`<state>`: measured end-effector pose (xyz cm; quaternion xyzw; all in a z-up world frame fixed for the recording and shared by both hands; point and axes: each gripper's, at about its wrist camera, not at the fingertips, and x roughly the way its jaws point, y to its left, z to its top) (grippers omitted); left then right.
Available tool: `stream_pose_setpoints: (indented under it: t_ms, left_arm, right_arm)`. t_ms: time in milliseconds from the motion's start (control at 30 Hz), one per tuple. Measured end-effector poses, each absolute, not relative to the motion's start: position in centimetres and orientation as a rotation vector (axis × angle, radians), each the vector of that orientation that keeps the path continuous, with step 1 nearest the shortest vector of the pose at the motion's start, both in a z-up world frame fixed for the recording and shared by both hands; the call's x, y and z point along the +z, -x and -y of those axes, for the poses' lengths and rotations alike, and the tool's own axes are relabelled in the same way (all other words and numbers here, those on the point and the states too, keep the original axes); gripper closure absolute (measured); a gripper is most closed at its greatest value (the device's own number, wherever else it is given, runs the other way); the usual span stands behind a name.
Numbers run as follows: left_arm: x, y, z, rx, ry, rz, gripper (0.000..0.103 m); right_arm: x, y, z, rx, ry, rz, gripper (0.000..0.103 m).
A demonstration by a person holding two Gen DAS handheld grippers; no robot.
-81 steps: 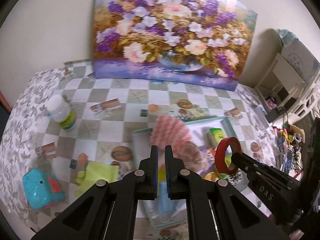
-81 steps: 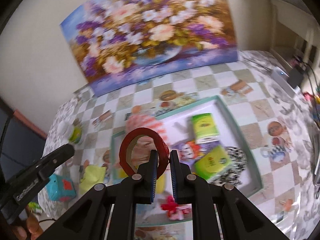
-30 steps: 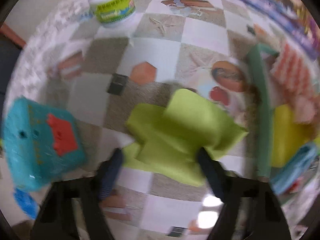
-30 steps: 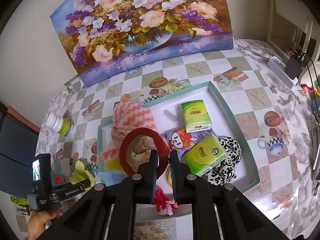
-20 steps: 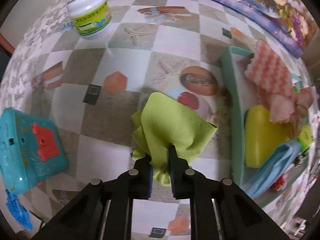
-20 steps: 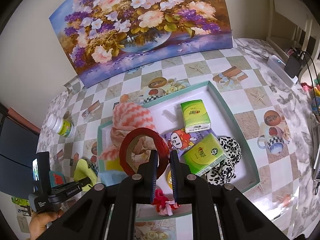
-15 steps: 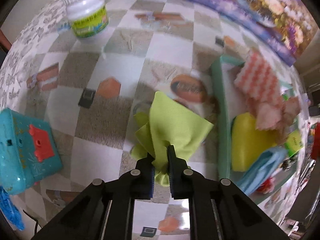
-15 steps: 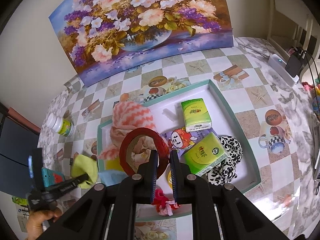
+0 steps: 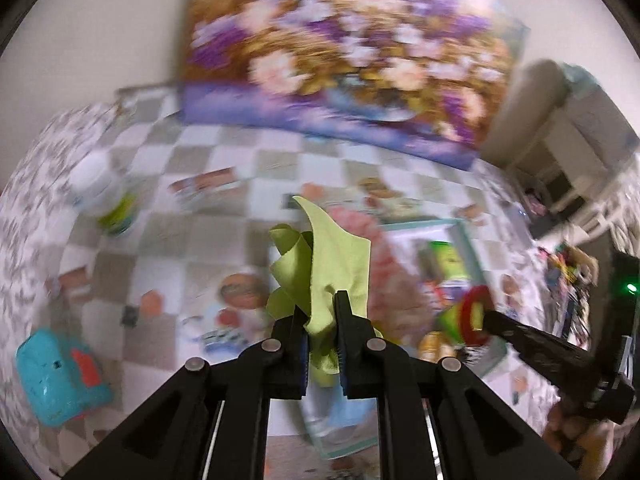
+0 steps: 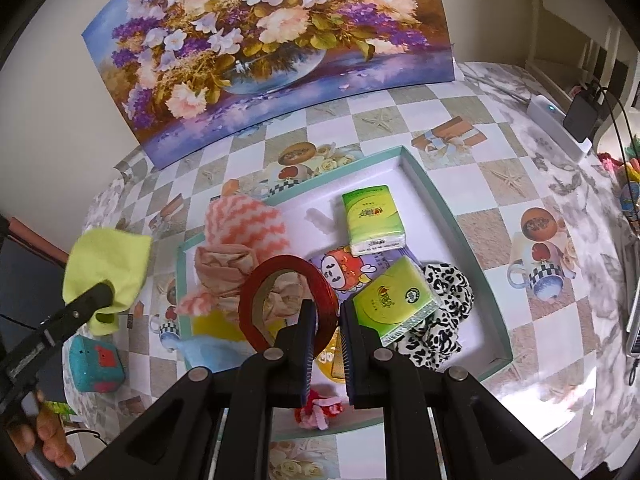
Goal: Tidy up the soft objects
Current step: 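Carry the green cloth over the tray with the left tool, then open both tools to drop the green cloth and red ring into the tray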
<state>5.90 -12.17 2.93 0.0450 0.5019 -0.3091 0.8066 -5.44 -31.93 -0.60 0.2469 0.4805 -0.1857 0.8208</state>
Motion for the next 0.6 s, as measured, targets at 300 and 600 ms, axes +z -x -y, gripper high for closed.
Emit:
stream_pose_setpoints:
  t_ms: [300,600]
  left_arm:
    - [1.5,-2.6,18.0,-0.795,-0.203,-1.067,0.091]
    - [-0.3,-2.7,19.0,-0.781,-0.229,-1.100,0.079]
  right_arm:
    - [-1.4,5.6,32.3,-0.427,-0.507,-1.059,0.090]
    - [-2.6,5.5,32.5,-0.438,-0.499,-1.106,0.086]
